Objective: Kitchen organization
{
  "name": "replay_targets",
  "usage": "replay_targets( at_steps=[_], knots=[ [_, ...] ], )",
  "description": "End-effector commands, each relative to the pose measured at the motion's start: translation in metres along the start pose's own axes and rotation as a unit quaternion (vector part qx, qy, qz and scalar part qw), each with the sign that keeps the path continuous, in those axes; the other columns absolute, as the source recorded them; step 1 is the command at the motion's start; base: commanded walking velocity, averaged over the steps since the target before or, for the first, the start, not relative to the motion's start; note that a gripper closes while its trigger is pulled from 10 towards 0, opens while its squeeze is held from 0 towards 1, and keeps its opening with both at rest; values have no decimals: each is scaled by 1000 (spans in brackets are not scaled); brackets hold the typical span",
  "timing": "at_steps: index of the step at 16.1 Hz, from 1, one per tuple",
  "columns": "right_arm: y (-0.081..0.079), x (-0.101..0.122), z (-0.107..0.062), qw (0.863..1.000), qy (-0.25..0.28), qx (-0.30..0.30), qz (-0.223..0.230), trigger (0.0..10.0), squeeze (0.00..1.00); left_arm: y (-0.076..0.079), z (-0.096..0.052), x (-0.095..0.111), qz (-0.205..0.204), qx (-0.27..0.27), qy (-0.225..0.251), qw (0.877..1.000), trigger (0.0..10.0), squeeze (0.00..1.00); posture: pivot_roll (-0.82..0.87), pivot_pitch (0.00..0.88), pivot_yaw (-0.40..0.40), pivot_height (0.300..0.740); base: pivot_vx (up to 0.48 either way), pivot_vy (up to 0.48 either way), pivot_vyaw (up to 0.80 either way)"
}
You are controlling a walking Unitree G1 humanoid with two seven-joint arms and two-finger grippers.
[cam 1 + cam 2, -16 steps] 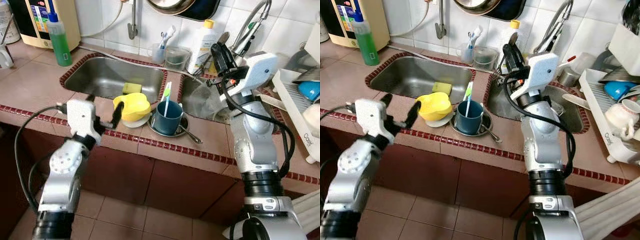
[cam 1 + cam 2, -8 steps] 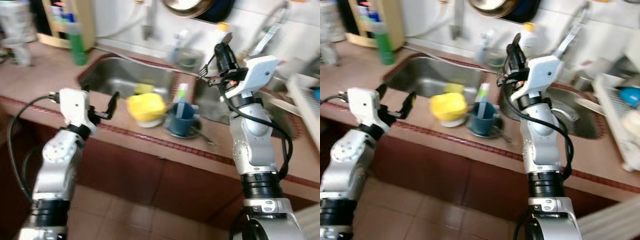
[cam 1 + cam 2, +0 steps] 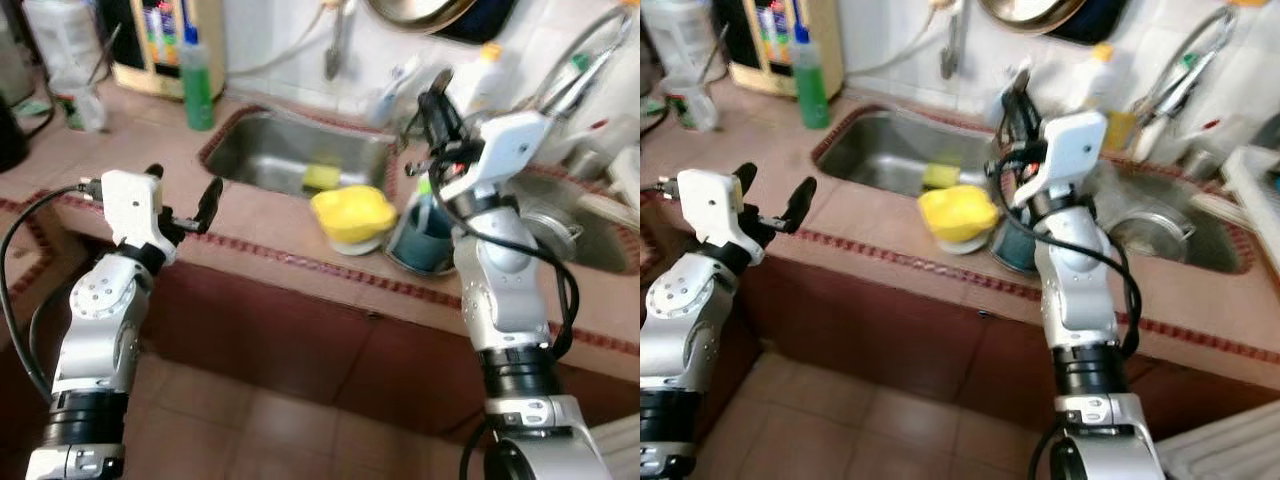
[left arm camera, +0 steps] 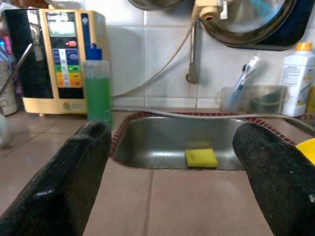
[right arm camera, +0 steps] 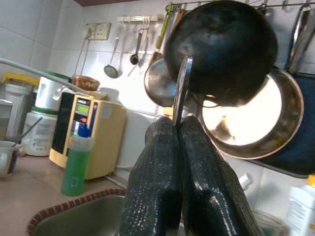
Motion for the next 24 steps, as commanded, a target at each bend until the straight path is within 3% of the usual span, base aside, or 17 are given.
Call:
replay_targets(
  at_steps=[1,7,14,24],
  knots=[
    [10,1,-2,1000,0,-13,-7,10000,0,8,3,-2,3,-13,-3,1000,10000,0,10,0,-99,740,0,398,0],
    [9,-2,-5,1000,-6,-9,-7,10000,0,19,1,0,-4,-37,6,999,10000,0,10,0,-105,740,0,80,0],
    [13,-4,-4,1000,-15,-15,-2,10000,0,22,1,1,21,-47,10,999,10000,0,7,0,-111,740,0,0,0],
    [17,-6,-1,999,-24,-22,-7,10000,0,27,6,1,39,-65,14,997,10000,0,-5,0,-105,740,0,0,-755]
  ],
)
Point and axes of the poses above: a point about 5 cm out from each wrist's last joint towards the gripper, its own z axis pointing out of the wrist towards the gripper, its own x axis along the axis of the wrist's last joint, y = z × x, the point moved 5 cm from there along z, pointing out of the wrist towards the gripper, and after that the axes turned 11 degrees about -z, right-handed, at the moved point
